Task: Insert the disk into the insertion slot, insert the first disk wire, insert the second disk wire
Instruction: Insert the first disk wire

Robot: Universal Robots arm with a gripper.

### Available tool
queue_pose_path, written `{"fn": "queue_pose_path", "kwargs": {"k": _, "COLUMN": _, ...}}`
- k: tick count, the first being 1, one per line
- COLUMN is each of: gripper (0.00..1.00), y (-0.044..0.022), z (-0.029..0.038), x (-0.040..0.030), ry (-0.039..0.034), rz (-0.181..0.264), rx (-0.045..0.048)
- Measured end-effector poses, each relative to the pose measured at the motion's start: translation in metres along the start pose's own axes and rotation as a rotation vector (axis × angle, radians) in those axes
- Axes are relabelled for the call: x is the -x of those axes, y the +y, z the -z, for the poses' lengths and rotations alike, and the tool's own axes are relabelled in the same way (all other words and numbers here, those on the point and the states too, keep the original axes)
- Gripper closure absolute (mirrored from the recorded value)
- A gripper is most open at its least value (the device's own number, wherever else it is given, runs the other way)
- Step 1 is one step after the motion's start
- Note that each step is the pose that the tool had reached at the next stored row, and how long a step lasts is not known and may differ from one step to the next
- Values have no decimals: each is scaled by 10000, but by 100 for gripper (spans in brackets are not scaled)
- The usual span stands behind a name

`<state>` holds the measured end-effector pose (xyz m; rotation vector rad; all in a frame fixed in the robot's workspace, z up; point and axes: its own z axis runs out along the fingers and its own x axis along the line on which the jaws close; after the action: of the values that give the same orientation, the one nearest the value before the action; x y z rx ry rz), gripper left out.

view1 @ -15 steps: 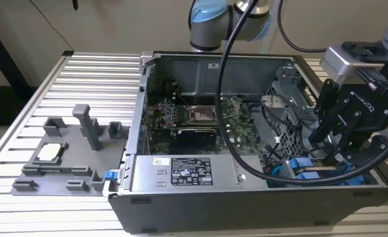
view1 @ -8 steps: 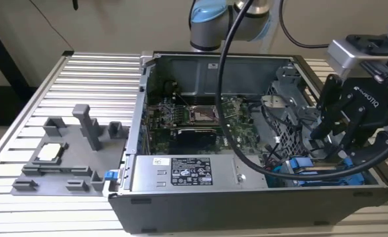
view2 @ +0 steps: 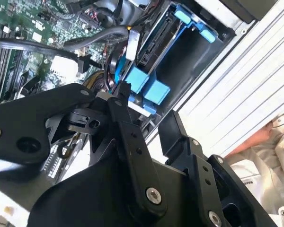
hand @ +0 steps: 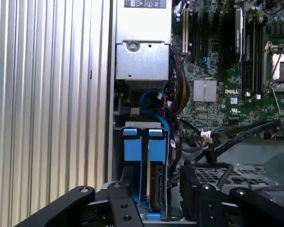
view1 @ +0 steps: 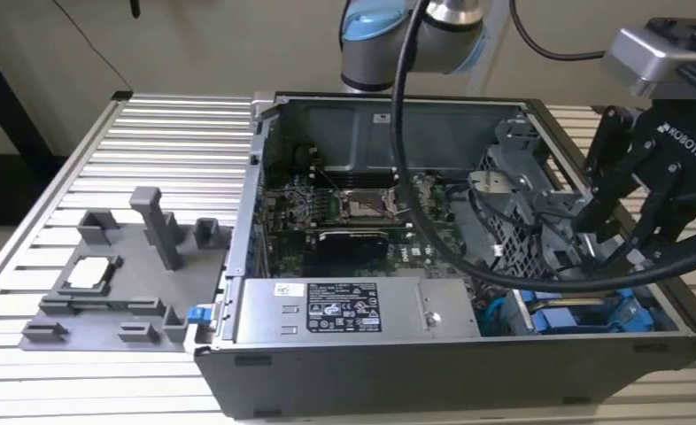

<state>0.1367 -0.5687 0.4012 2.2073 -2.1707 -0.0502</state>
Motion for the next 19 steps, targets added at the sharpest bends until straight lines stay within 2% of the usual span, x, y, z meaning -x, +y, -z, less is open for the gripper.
{"fn": "queue_pose_path", "kwargs": {"k": 7, "gripper": 47, "y": 14, "z": -1, "x": 30, "ry": 21, "rz": -9, "rx": -1257}}
{"fn": "queue_pose_path", "kwargs": {"k": 8, "gripper": 47, "y": 14, "z": -4, "x": 49, "ry": 21, "rz": 1, "rx": -1362}}
{"fn": "queue_pose_path", "kwargs": {"k": 12, "gripper": 47, "y": 16, "z": -22, "x": 154, "ry": 26, "rz": 40, "rx": -1673}}
{"fn": "queue_pose_path", "kwargs": {"k": 13, "gripper": 47, "y": 25, "z": -30, "x": 176, "ry": 35, "rz": 43, "rx": -1738}}
{"fn": "queue_pose_path", "kwargs": {"k": 15, "gripper": 47, "y": 43, "z": -47, "x": 222, "ry": 104, "rz": 62, "rx": -1818}}
{"fn": "queue_pose_path", "kwargs": {"k": 17, "gripper": 47, "y": 58, "z": -67, "x": 263, "ry": 121, "rz": 75, "rx": -1939}}
{"fn": "queue_pose_path", "kwargs": {"k": 19, "gripper": 47, "y": 79, "z": -80, "x": 278, "ry": 127, "rz": 79, "rx": -2147}}
